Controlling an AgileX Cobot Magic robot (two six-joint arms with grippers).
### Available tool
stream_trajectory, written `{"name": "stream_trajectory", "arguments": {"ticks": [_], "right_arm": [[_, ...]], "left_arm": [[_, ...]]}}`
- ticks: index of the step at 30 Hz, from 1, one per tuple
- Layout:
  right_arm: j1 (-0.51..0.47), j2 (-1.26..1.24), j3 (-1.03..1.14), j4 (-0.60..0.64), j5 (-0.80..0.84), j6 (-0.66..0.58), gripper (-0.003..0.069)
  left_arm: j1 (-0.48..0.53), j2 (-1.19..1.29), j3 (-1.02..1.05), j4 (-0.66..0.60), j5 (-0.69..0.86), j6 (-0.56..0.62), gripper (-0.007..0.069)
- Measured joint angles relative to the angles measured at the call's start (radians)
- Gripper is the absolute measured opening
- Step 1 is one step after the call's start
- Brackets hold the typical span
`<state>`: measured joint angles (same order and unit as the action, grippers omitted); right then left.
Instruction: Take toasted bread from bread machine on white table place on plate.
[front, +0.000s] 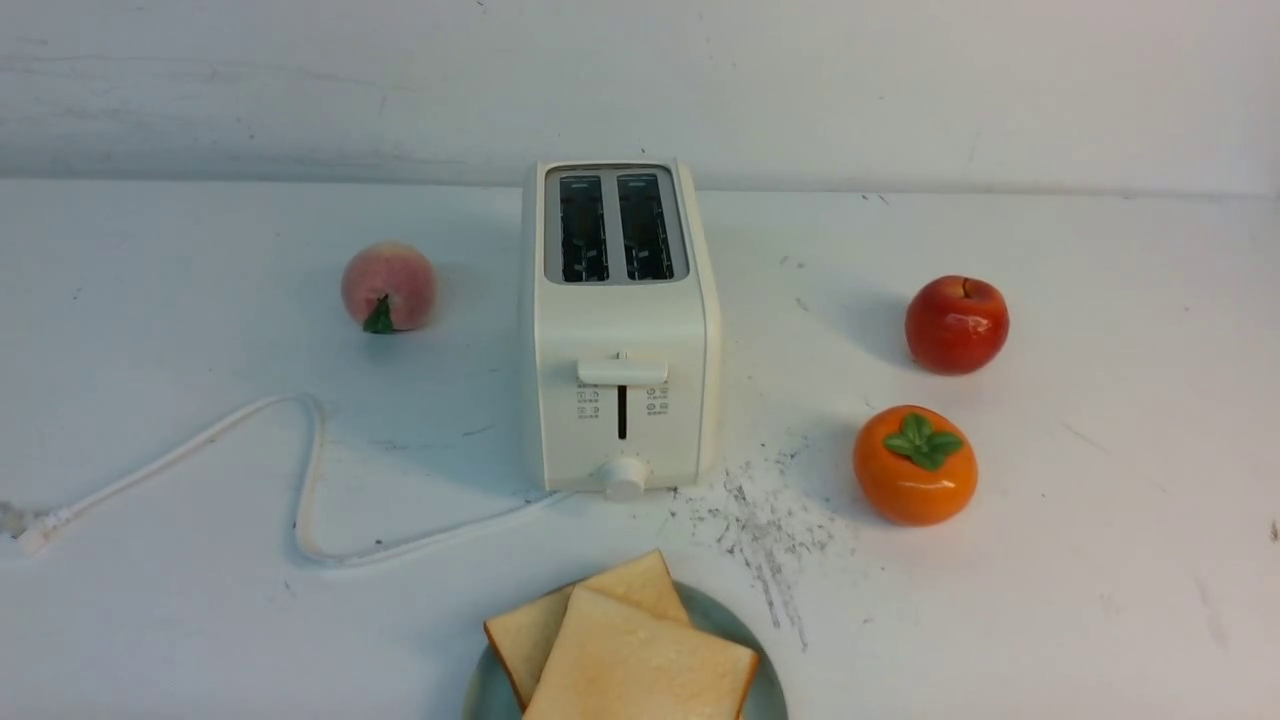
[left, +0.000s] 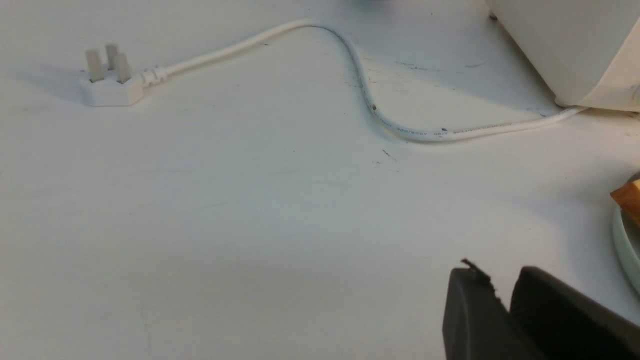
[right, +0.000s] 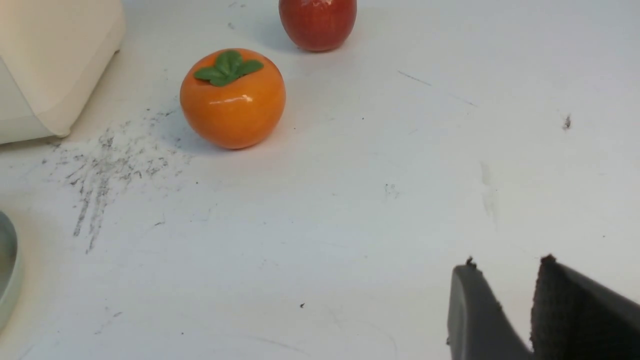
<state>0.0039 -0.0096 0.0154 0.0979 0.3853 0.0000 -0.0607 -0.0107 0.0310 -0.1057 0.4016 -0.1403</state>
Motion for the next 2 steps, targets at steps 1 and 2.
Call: {"name": "stream_trajectory", "arguments": {"ticks": [1,2], "right_arm": [[0.000,0.000,0.000,0.000,0.000,0.000,0.0191],[0.000,0.000,0.000,0.000,0.000,0.000,0.0191]], "left_arm": [[0.000,0.000,0.000,0.000,0.000,0.000,0.0120],[0.000,0.000,0.000,0.000,0.000,0.000,0.0120]]}}
